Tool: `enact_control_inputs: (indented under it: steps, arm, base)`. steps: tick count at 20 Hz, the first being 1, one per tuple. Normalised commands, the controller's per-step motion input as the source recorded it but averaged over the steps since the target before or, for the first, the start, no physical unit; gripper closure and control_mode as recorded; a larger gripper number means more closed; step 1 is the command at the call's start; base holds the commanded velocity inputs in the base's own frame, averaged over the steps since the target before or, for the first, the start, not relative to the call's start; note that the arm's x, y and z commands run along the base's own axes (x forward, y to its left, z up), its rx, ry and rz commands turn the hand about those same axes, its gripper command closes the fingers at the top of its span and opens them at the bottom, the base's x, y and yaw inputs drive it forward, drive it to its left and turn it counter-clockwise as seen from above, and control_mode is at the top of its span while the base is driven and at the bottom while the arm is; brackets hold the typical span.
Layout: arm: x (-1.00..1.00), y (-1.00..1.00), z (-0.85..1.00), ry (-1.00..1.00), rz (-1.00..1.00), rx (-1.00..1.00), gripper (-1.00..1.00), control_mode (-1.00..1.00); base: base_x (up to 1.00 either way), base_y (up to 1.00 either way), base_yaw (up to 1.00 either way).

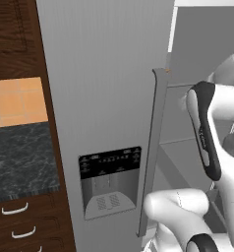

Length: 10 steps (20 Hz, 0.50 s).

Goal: Place one sweet potato and one chicken drumstick in each tupperware on the nearby counter, to pack two identical lunches.

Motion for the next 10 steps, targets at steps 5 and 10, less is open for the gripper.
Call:
enact_control_inputs:
  steps: [5, 10]
  arm:
    - [-0.98, 0.0, 0.0, 0.04, -0.01, 0.01, 1.0, -1.0]
    - [-1.0, 0.02, -0.06, 0.04, 0.0, 0.06, 1.0, -1.0]
  base:
    - [0.0, 0.0, 0.0]
    - [0.0, 0.0, 0.0]
